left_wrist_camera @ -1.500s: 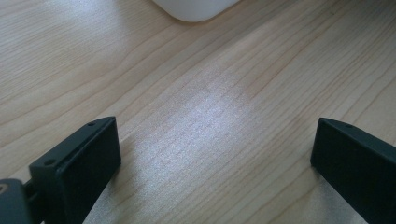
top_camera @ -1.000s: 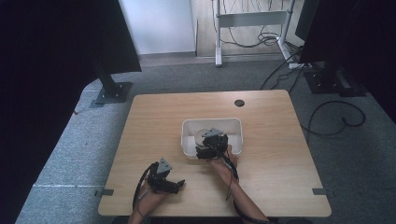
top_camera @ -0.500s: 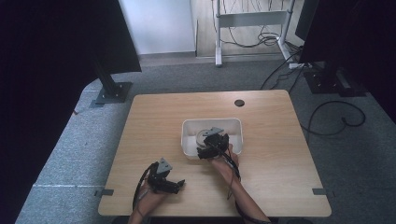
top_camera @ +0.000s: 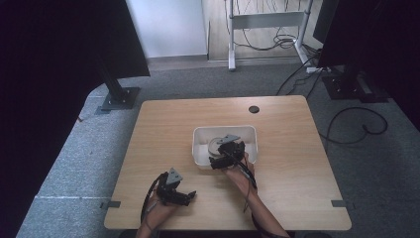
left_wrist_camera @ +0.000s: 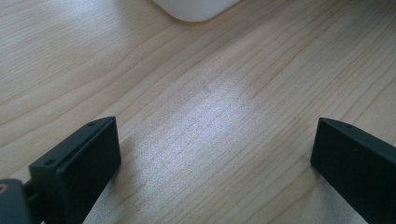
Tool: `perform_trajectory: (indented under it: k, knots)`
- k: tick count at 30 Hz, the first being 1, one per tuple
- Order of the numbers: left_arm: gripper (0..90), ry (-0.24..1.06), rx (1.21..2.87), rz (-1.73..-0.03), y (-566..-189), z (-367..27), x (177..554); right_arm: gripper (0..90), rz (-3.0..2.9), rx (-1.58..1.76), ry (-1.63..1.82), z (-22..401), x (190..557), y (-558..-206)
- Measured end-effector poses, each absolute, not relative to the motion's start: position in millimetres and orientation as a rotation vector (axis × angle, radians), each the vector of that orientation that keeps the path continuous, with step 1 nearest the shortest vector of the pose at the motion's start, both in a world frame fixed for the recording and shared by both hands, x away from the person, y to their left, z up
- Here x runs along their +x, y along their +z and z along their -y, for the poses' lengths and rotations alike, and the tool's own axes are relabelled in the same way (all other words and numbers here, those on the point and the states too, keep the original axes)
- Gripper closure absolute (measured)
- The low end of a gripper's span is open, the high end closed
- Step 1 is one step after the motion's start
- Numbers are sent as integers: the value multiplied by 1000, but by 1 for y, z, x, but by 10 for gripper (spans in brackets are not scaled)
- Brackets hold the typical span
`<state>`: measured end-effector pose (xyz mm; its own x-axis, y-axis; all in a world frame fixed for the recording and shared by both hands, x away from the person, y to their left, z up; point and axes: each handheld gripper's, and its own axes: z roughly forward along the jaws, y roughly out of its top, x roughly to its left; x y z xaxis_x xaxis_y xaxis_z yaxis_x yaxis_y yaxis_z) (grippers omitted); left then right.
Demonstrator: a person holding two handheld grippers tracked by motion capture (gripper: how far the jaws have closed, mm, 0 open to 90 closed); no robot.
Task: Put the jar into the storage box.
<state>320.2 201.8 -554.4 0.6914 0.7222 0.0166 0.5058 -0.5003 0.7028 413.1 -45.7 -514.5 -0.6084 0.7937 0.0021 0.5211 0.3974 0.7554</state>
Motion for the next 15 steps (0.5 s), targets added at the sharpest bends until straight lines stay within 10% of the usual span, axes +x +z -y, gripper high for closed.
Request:
perform_trajectory:
  k: [15]
  knots:
    - [13,407,2212,-933,-554,-202,320,43,-2314,1087,1063,52,400,-505]
